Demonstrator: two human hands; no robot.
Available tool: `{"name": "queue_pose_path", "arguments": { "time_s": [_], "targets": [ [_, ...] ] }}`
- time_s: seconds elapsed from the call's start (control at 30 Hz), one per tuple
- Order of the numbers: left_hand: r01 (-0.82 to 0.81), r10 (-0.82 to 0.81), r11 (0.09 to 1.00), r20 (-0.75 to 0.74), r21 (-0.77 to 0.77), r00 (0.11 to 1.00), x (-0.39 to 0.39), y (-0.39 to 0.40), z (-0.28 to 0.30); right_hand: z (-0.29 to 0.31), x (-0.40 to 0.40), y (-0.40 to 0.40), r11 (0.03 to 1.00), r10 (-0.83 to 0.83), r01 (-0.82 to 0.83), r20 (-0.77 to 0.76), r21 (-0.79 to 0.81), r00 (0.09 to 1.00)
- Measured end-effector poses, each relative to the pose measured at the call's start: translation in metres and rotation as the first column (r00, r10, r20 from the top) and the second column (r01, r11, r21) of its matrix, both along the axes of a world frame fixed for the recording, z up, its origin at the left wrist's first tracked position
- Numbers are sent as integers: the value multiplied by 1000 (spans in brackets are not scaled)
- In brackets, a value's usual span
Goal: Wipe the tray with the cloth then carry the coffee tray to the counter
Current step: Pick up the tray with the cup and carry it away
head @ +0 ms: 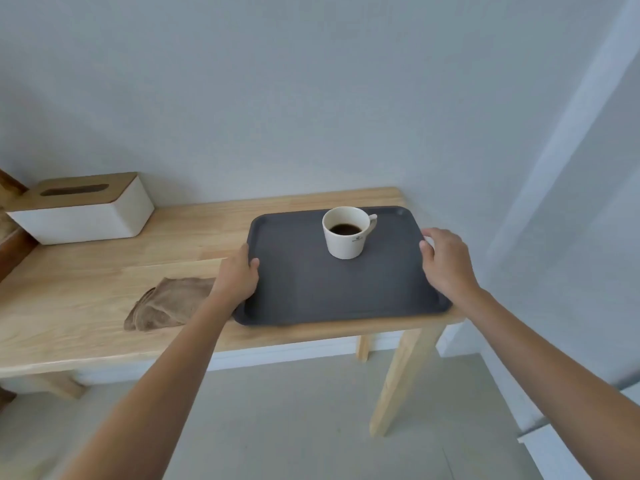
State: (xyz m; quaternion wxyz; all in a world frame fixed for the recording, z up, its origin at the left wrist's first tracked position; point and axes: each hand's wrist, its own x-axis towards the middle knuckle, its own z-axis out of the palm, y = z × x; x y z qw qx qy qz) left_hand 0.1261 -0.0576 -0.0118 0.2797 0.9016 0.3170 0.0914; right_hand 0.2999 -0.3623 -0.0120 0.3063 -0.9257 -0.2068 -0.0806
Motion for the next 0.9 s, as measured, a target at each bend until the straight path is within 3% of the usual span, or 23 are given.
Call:
{"name": "queue_pose_path", "arguments": {
  "time_s": [0.13,0.27,0.47,0.73,0.9],
  "targets": [
    [-65,64,994,18,82,998,2,0,-14,-20,11,-16,978,39,-79,-204,-191,978],
    [-82,82,986,3,143,997,4,-9,-20,-21,6,-18,990,32,-76,-340,-117,940],
    [-34,31,994,36,103,999,6,-18,-22,-26,6,-30,998,1,25,-423,57,906],
    [-54,53,999,98,-2,994,11,-32,-23,-22,2,-55,973,-31,133,-462,190,886],
    [66,-48,994,203,-82,978,41,-52,-13,-10,-8,-92,943,-128,247,-444,223,887]
  ]
}}
